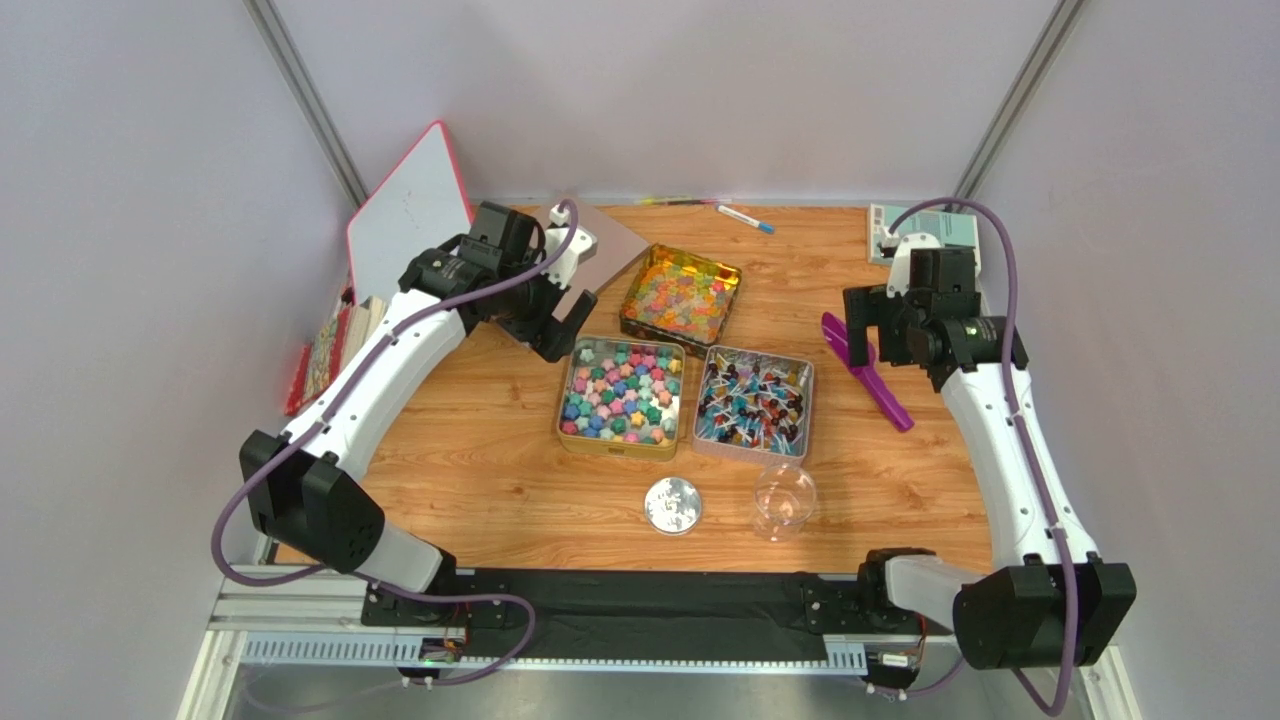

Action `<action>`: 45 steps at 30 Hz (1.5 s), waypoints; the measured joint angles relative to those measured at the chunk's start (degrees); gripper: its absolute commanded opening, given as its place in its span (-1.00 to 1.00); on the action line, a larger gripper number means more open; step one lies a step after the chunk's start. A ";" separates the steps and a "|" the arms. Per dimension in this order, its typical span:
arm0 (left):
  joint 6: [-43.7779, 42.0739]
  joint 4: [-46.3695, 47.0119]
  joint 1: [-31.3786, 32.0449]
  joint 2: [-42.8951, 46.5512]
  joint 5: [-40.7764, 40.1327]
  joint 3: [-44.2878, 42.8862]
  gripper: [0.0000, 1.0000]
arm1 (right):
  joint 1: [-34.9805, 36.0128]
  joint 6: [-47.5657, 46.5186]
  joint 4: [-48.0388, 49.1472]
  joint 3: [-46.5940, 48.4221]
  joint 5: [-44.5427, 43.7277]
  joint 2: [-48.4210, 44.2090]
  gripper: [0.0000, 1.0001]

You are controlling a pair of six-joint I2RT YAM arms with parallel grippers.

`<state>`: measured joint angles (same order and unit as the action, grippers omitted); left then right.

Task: Pack the candies
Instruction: Pick up the spatula from the center of the board.

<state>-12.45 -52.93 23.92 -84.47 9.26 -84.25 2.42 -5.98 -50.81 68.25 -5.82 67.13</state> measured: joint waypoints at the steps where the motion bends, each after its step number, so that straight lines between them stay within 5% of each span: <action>1: -0.11 0.00 0.00 -0.24 -0.55 0.00 0.96 | -0.02 -1.31 -0.04 0.00 0.09 0.00 0.96; 16: -1.31 0.04 -0.02 -1.68 -4.94 -0.42 0.88 | -0.68 -24.65 3.50 -20.63 6.40 -11.91 0.62; 40: -0.98 -0.24 0.00 -1.46 -3.82 -4.37 0.83 | -11.32 -31.47 22.16 -21.79 6.40 15.67 0.36; 43: -1.14 -0.50 0.00 -1.55 -3.87 -4.37 0.81 | -12.26 -32.65 22.88 -21.42 9.27 17.79 0.29; 45: -1.38 -0.63 0.00 -1.81 -4.04 -4.37 0.79 | -12.81 -33.40 23.45 -21.14 11.54 18.88 0.06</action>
<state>-13.82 -53.56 23.92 -86.28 5.21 -88.62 -10.39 -39.38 -27.35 47.11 5.72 86.02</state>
